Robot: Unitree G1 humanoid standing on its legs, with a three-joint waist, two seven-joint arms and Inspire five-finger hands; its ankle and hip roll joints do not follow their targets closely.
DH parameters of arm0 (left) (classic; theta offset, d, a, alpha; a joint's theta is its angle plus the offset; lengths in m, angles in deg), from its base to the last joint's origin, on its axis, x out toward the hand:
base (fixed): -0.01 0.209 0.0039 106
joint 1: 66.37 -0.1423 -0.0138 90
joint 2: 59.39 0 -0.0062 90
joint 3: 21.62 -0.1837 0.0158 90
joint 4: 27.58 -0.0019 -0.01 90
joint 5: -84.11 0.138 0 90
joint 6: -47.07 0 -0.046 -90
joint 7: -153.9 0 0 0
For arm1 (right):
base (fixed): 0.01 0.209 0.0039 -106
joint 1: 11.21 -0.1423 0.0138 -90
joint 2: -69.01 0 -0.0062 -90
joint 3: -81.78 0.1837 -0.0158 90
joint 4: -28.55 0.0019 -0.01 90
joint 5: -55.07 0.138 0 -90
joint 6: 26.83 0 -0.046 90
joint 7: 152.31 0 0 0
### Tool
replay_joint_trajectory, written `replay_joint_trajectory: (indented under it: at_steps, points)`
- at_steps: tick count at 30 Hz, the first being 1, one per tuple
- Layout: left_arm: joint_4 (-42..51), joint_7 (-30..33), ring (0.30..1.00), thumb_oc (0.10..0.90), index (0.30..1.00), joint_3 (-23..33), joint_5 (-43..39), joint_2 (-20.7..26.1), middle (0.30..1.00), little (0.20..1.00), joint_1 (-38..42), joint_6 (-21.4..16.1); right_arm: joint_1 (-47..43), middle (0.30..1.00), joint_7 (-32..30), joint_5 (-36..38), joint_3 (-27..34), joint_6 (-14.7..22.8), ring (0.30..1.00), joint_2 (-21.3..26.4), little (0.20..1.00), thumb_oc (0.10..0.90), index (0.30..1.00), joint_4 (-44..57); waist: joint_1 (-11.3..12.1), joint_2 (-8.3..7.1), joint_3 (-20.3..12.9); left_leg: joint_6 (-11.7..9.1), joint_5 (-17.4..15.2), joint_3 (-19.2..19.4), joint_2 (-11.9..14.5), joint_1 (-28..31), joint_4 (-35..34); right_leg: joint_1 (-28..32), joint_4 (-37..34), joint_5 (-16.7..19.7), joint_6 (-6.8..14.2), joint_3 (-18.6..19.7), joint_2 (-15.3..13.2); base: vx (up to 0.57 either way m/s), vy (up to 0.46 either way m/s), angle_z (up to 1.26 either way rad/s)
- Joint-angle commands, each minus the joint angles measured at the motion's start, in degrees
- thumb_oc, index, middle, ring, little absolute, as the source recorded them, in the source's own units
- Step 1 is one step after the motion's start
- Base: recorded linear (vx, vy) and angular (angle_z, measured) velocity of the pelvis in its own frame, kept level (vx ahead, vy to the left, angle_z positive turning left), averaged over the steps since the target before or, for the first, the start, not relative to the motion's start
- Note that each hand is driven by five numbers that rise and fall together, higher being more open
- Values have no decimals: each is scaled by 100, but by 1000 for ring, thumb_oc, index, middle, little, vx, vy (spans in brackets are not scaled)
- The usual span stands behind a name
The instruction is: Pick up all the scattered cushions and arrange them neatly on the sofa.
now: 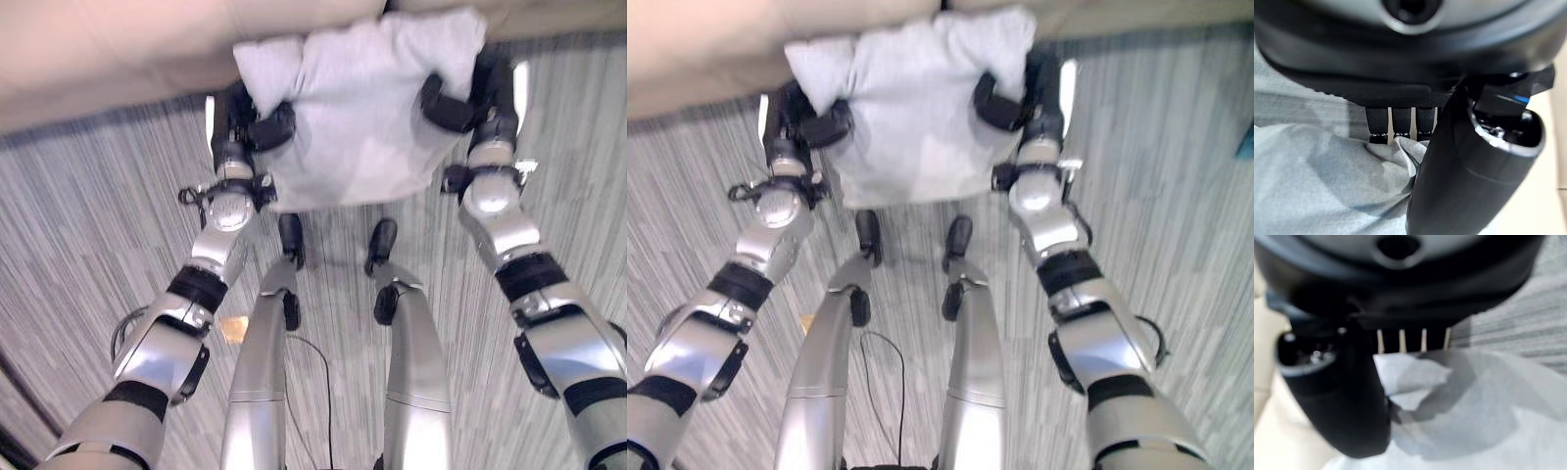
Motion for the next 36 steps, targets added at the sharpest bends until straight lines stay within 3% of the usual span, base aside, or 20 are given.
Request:
replay_joint_trajectory:
  at_steps: [1, 6, 7, 9, 10, 13, 14, 16, 21, 29, 30, 35, 36]
  points:
    - [757, -452, 300, 400, 300, 117, 537, -328, 300, 300, -159, -787, 369, 300, 308, -520, 56, 792, 300, -538, 300, 400, 300, 992, -38, 37, -873, 19, -503, -717, -113, 332, -157, 714, -422, -34, 527, 2, 68, -21, -97, 14]
    - [1345, -703, 300, 400, 300, 188, 767, -370, 300, 300, -1038, -794, 1411, 300, 532, -692, 369, 862, 300, -627, 300, 400, 300, 1536, -2, 35, -847, -116, -352, -841, -113, 1500, -785, 1839, -956, -21, 518, -250, 105, -16, -78, 7]
    - [1500, -758, 300, 400, 300, 241, 782, -376, 300, 300, -1308, -812, 1674, 300, 602, -698, 463, 872, 300, -673, 300, 400, 300, 1647, 19, 46, -824, -133, -125, -851, -99, 1749, -993, 2083, -1176, 160, 463, -371, 119, -37, -126, 15]
    - [1735, -885, 300, 400, 300, 255, 846, -371, 300, 300, -1756, -832, 2165, 300, 709, -752, 581, 895, 300, -731, 300, 400, 300, 1868, 42, 35, -824, -200, -67, -924, -81, 2397, -1323, 2773, -1560, 156, 452, -502, 152, 44, -171, 13]
    - [1909, -1007, 300, 400, 300, 277, 901, -374, 300, 300, -2159, -857, 2603, 300, 808, -816, 740, 917, 300, -753, 300, 400, 300, 2139, 44, 27, -840, -308, 18, -962, -19, 2901, -1518, 3408, -1884, 136, 421, -662, 162, 115, -229, 17]
    - [2097, -1114, 300, 400, 300, 398, 858, -349, 300, 300, -2689, -911, 3196, 300, 854, -888, 1014, 963, 300, -740, 300, 400, 300, 2484, 26, 18, -872, -473, 133, -961, 142, 3527, -1663, 4375, -2347, 56, 343, -961, 219, 105, -195, 34]
    - [2103, -1114, 300, 400, 300, 396, 858, -348, 300, 300, -2699, -909, 3208, 300, 855, -889, 1016, 959, 300, -741, 300, 400, 300, 2492, 22, 24, -850, -476, 135, -970, 145, 3564, -1673, 4421, -2369, 61, 342, -973, 224, 126, -151, 50]
    - [2169, -1276, 300, 400, 300, 514, 732, -323, 300, 300, -3188, -932, 3701, 300, 935, -977, 1235, 978, 300, -715, 300, 400, 300, 2792, 2, -2, -961, -562, 170, -855, 292, 4094, -1735, 5228, -2748, 9, 274, -1210, 334, 152, -167, 50]
    - [2128, -1490, 300, 400, 300, 575, 637, -320, 300, 300, -3747, -834, 4247, 300, 1166, -903, 1403, 914, 300, -777, 300, 400, 300, 3119, -14, -98, -1180, -648, 231, -767, 369, 4645, -1610, 6339, -3393, 29, 224, -1389, 506, 128, -74, 20]
    - [2128, -1571, 300, 400, 300, 537, 653, -410, 300, 300, -4142, -690, 4583, 300, 1290, -780, 1437, 803, 300, -880, 300, 400, 300, 3216, 43, -215, -1469, -615, 427, -510, 337, 4782, -2165, 6969, -3958, 184, 389, -1380, 522, 136, 57, 10]
    - [2251, -1605, 300, 400, 300, 537, 674, -392, 300, 300, -4362, -640, 4643, 300, 1348, -720, 1384, 753, 300, -942, 300, 400, 300, 3261, 134, -237, -1544, -543, 371, -671, 251, 4946, -2353, 7176, -4013, 229, 475, -1188, 552, 193, 148, 3]
    - [2355, -1686, 300, 400, 300, 512, 711, -364, 300, 300, -4597, -575, 4780, 300, 1432, -726, 1379, 681, 300, -987, 300, 400, 300, 3284, 178, -273, -1663, -395, 169, -621, 184, 5358, -2406, 7495, -4035, 234, 613, -1036, 394, 233, 179, -39]
    - [2443, -1716, 300, 400, 300, 501, 722, -335, 300, 300, -4660, -566, 4775, 300, 1514, -728, 1346, 636, 300, -1041, 300, 400, 300, 3311, 207, -292, -1637, -224, -49, -604, 83, 5495, -2268, 7497, -3819, 270, 705, -869, 241, 178, 252, -32]
